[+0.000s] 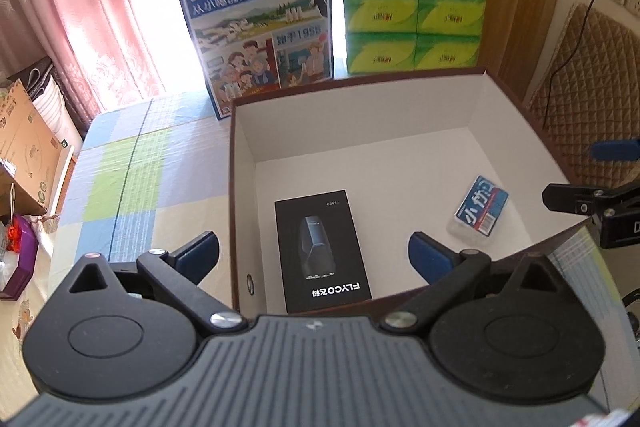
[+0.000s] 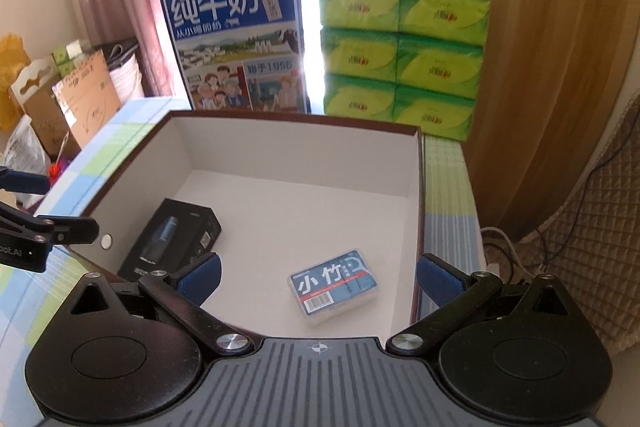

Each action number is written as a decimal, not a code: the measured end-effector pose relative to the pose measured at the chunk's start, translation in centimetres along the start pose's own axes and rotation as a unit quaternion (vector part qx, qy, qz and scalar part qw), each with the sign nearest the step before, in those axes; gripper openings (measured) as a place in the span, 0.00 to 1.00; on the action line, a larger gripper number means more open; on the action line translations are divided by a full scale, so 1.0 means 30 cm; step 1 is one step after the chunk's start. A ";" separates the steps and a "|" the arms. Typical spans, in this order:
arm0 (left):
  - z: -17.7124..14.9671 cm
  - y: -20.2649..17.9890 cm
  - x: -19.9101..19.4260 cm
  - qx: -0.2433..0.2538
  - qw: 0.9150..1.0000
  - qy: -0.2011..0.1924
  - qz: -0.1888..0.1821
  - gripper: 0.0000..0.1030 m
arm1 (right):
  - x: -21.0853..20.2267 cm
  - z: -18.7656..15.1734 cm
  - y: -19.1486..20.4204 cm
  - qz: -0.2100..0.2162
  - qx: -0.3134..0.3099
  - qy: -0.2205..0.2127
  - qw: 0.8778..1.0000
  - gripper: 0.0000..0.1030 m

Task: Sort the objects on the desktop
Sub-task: 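Withdraw both grippers from the brown box back over the table items, then lower left gripper onto the braided cord and close on it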

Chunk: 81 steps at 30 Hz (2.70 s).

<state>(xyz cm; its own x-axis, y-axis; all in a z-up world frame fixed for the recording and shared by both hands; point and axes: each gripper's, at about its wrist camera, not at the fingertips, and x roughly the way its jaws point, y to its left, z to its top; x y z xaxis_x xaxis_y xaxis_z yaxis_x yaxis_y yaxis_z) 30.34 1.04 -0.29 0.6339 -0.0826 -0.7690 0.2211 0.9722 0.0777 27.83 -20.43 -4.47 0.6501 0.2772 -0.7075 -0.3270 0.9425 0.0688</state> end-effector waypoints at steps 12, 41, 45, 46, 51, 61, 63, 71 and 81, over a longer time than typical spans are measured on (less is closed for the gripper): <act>-0.142 0.119 -0.203 -0.043 0.998 -0.035 0.003 0.97 | -0.186 -0.123 0.086 0.009 0.017 -0.036 0.999 0.98; -0.608 0.163 -0.257 -0.072 0.996 0.049 0.008 0.97 | -0.216 -0.538 0.213 0.034 0.044 0.056 0.997 0.98; -0.623 0.145 -0.237 -0.066 0.996 0.054 0.001 0.96 | -0.200 -0.551 0.229 0.034 0.037 0.061 0.997 0.98; -0.625 0.144 -0.231 -0.066 0.996 0.055 0.001 0.96 | -0.196 -0.554 0.232 0.033 0.036 0.060 0.997 0.98; -0.621 0.152 -0.205 -0.065 0.996 0.053 0.001 0.96 | -0.173 -0.557 0.234 0.031 0.035 0.057 0.997 0.98; -0.616 0.169 -0.108 -0.046 0.997 0.059 0.001 0.95 | -0.124 -0.551 0.207 0.021 0.057 0.063 0.996 0.98; -0.614 0.175 -0.077 -0.039 0.997 0.063 0.003 0.94 | -0.114 -0.548 0.201 0.017 0.062 0.063 0.996 0.98; -0.586 0.192 0.040 -0.019 0.997 0.068 -0.007 0.92 | -0.069 -0.531 0.164 0.001 0.084 0.065 0.994 0.98; -0.556 0.190 0.186 0.010 0.997 0.073 -0.021 0.77 | -0.041 -0.498 0.144 -0.011 0.090 0.048 0.995 0.98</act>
<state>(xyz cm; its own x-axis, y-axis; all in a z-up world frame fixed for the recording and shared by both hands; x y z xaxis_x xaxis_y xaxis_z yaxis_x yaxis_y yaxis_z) 22.79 9.78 -14.72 0.5093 -0.0892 -0.8560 0.2608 0.9638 0.0548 15.36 -19.48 -13.81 0.5848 0.2457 -0.7731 -0.1797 0.9686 0.1719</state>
